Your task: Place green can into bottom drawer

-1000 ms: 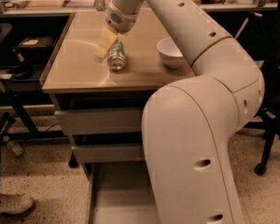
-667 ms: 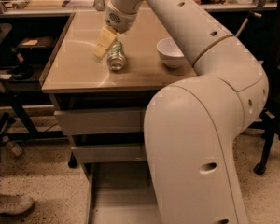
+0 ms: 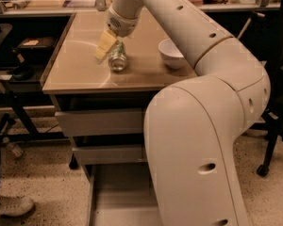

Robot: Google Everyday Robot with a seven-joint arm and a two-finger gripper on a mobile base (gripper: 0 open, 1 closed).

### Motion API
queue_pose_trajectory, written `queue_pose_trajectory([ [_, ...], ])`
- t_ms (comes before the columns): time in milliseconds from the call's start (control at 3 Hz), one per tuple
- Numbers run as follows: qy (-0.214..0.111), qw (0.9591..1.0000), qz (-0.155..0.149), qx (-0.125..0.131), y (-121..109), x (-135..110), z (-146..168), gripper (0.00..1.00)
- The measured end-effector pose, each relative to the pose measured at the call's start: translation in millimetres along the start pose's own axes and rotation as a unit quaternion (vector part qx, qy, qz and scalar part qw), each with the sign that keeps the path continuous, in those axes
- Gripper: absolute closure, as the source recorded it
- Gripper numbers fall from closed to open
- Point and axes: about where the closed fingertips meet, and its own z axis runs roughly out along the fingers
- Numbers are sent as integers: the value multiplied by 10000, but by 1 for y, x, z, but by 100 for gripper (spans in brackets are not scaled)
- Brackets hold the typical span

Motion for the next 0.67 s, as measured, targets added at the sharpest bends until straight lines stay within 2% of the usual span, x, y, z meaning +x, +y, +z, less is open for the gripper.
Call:
queue_pose_trajectory([
  [333, 38, 9999, 154, 62, -6, 3, 4, 0],
  [667, 94, 9995, 313, 5, -13, 4, 17, 0],
])
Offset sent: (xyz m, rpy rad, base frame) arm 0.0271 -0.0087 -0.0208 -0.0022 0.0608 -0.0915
